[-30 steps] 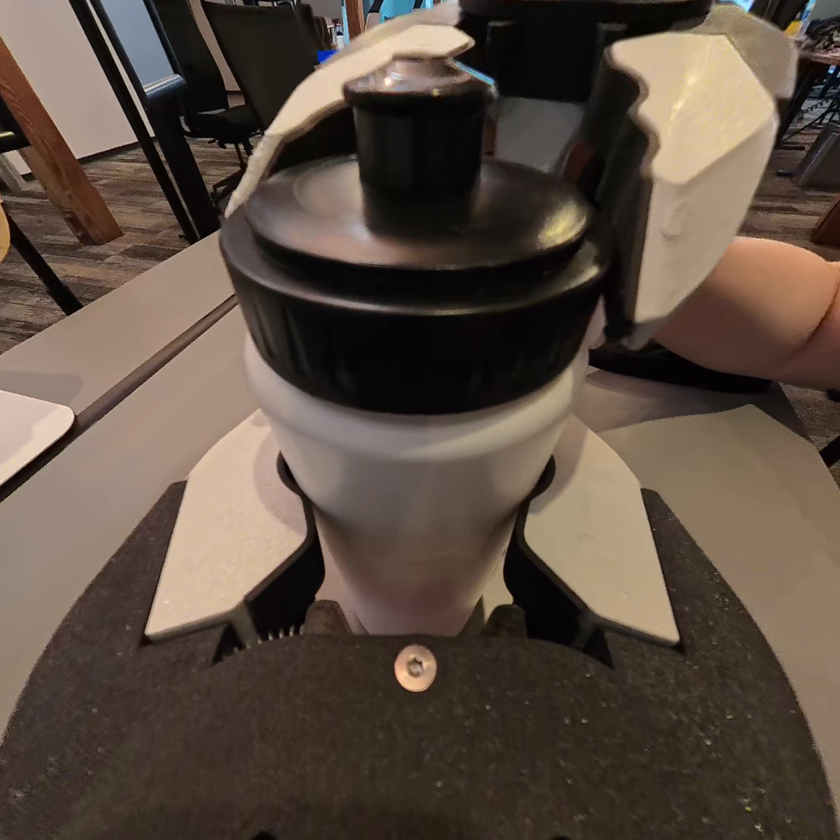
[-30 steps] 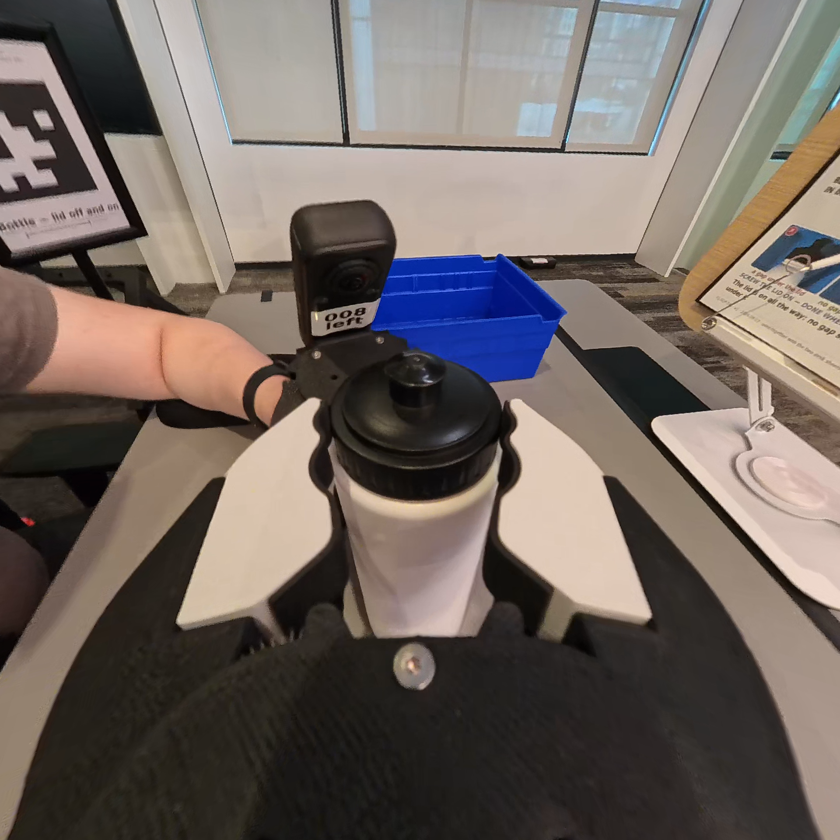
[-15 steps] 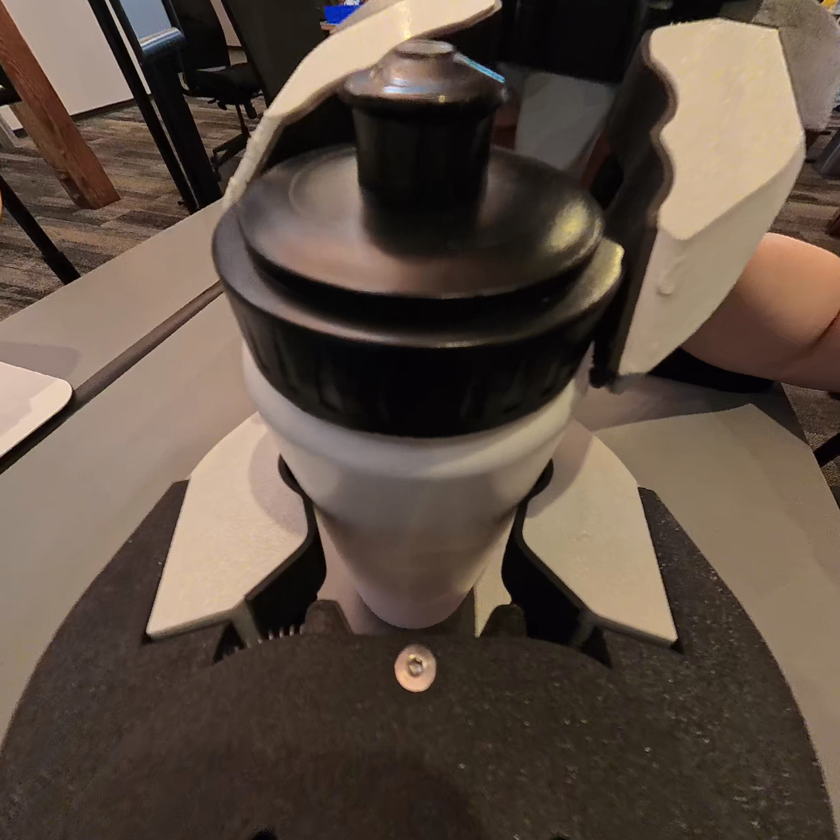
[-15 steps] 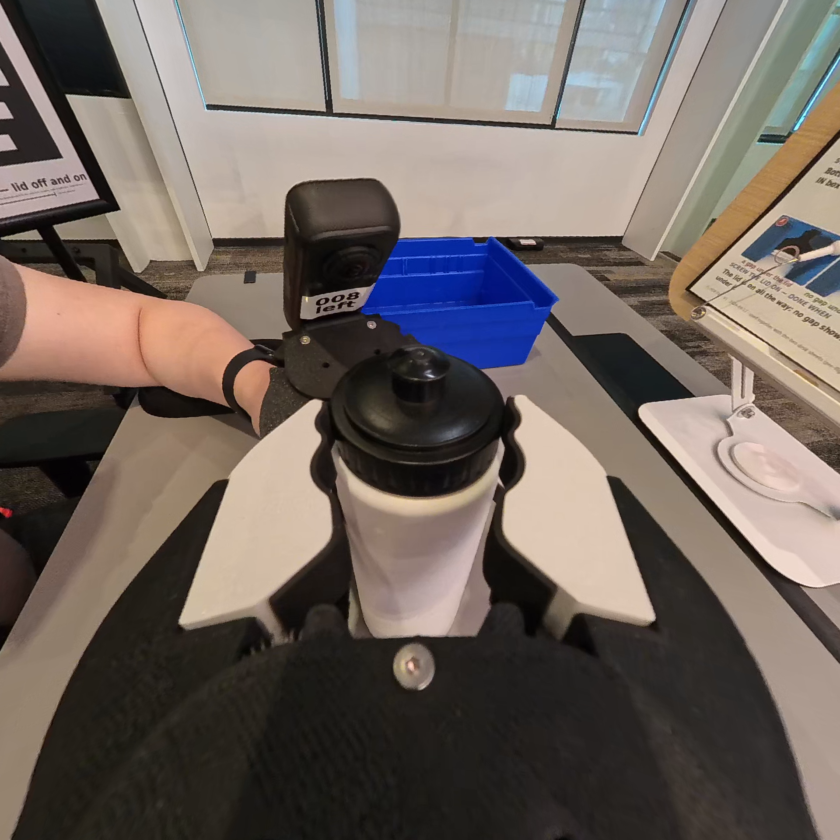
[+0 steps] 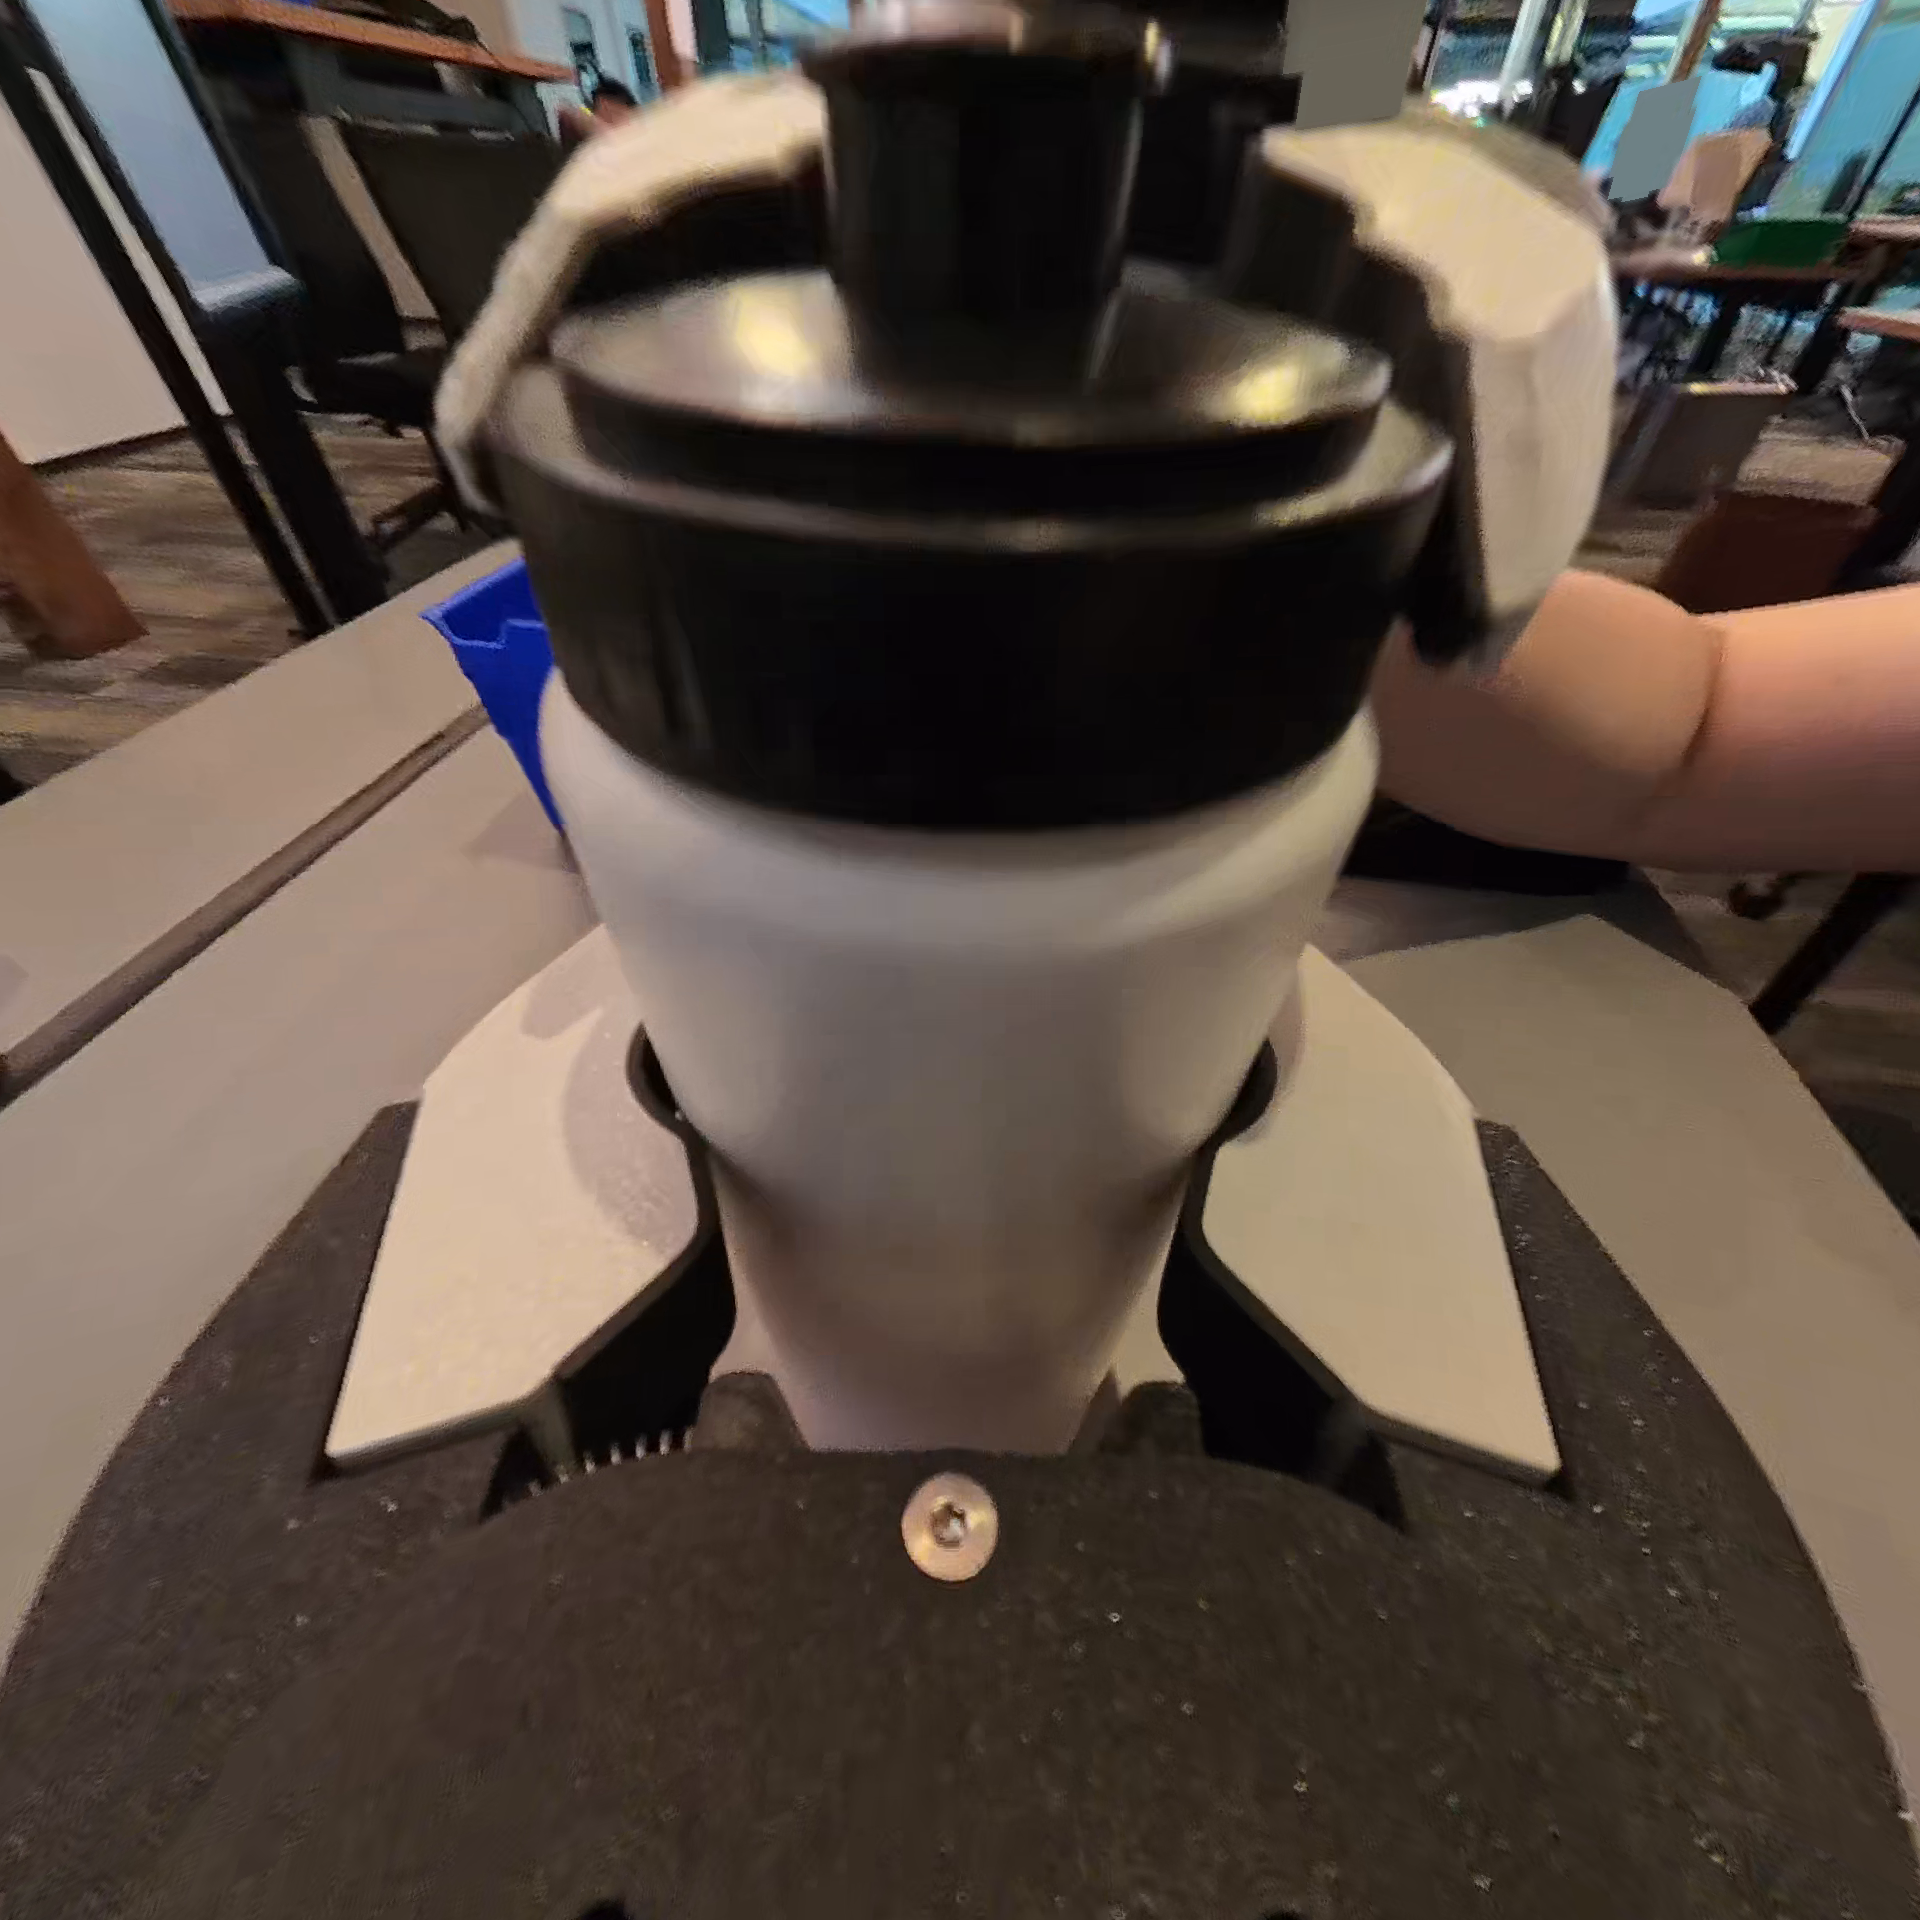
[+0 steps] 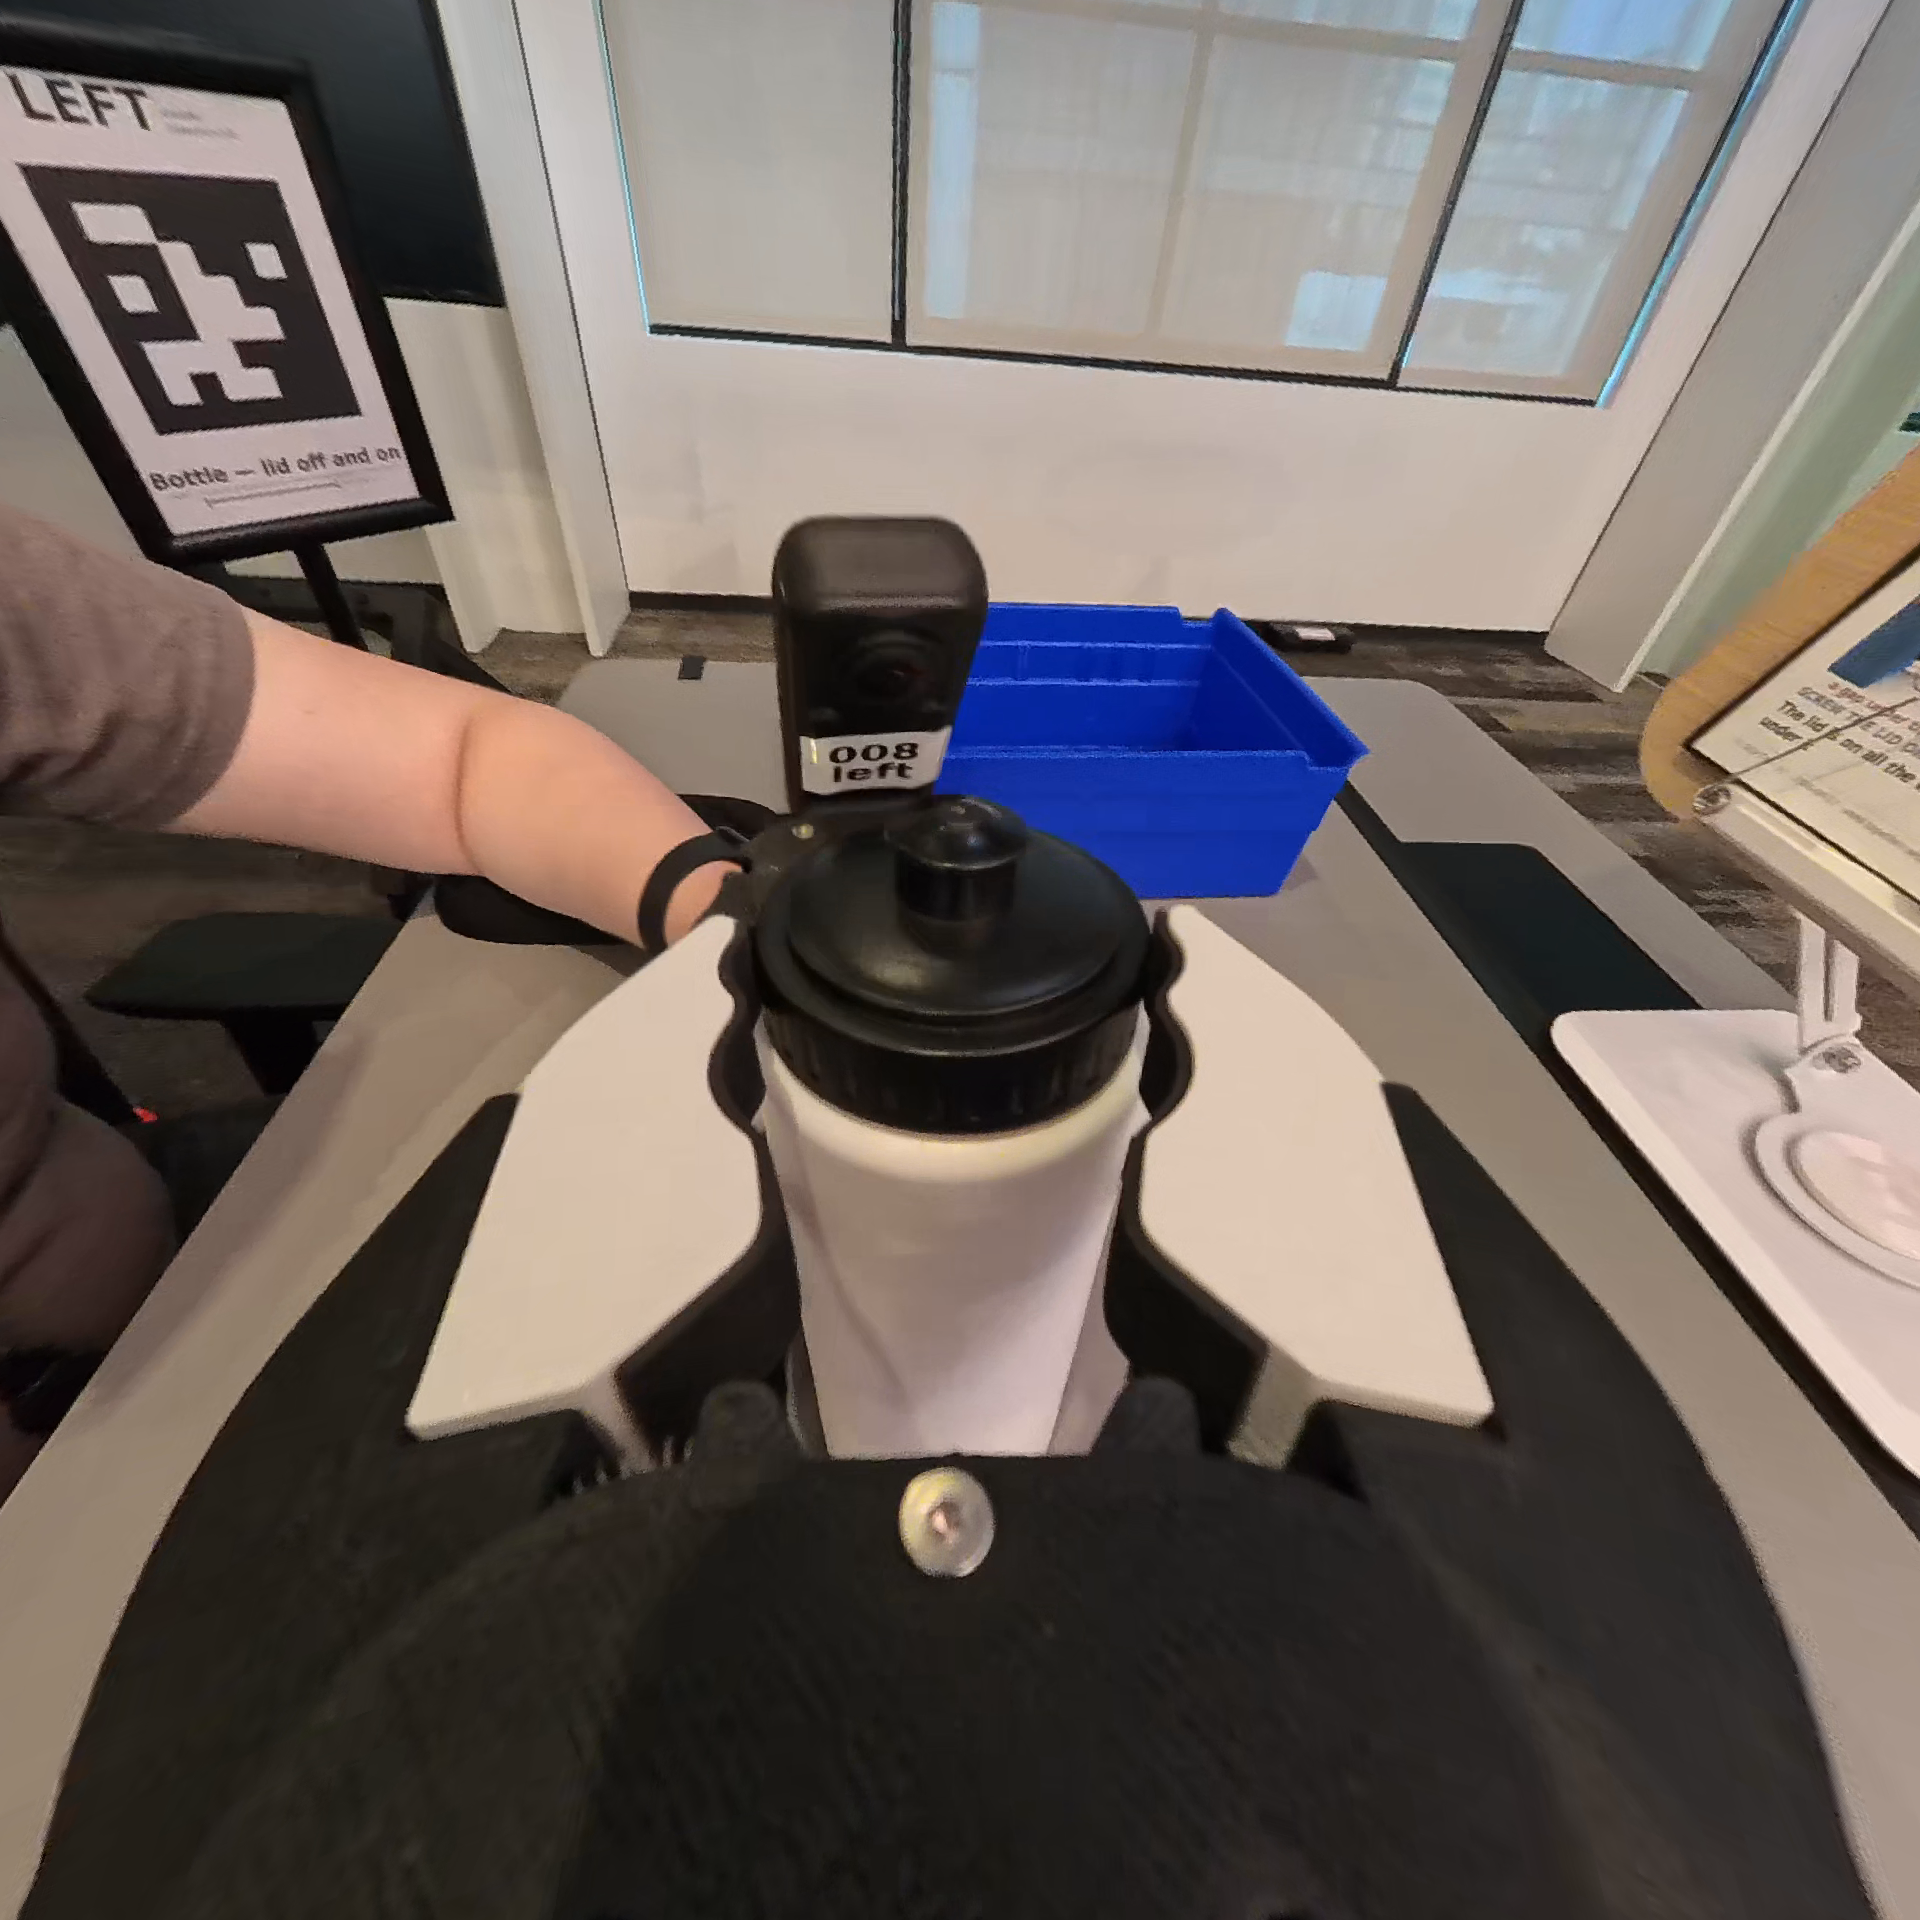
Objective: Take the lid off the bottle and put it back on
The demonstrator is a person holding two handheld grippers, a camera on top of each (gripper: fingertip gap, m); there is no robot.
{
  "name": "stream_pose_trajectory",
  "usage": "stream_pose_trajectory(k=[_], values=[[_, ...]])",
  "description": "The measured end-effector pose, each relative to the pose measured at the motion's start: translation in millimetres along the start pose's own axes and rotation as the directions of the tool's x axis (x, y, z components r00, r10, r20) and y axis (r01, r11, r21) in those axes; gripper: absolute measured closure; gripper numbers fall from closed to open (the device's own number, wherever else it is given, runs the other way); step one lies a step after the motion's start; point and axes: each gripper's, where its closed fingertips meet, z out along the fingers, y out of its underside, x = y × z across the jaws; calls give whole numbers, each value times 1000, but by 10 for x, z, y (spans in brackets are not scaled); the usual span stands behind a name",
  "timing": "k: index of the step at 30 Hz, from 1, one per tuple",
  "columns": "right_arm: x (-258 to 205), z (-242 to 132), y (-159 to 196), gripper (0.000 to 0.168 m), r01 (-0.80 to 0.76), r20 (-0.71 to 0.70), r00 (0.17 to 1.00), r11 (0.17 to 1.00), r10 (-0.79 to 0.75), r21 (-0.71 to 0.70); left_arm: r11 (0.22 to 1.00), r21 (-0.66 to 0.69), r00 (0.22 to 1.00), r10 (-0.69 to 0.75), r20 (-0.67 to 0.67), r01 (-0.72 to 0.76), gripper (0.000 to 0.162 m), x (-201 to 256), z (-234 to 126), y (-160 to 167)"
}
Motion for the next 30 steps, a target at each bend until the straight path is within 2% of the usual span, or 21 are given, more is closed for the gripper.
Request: stream_pose_trajectory(k=[4, 10, 13, 19, 23, 25, 27, 30], values=[[-16, -50, -85, 92, -44, 37, 998, 998, 42, 49, 1000, -12, 995, -14, -98, 13, 60, 105, 32, 72], [-70, -38, -54, 92, -34, 65, 997, 999, 32, 22, 1000, -10, 994, -8, -112, 7, 60, 134, 43, 69], [-80, 38, 58, 86, -4, 59, 998, 1000, 5, -19, 1000, -2, 993, -13, -117, 13, 60, 136, 42, 64], [-91, 79, -7, 89, -35, 76, 997, 996, 29, 86, 1000, -19, 991, -12, -130, 10, 60, 158, 34, 72], [-101, 91, -3, 89, 3, 56, 998, 998, -6, 64, 1000, -30, 995, 1, -103, -4, 58, 148, 46, 68], [-104, 95, -6, 89, 15, 50, 999, 998, -18, 65, 999, -27, 998, 16, -56, -17, 51, 121, 63, 45], [-78, 87, -7, 90, 18, 33, 999, 997, -21, 72, 999, -31, 1000, 13, -24, -14, 58, 91, 59, 48], [-68, 76, -6, 90, 8, 40, 999, 996, -11, 87, 998, -55, 1000, 4, 7, -4, 61, 66, 60, 66]])
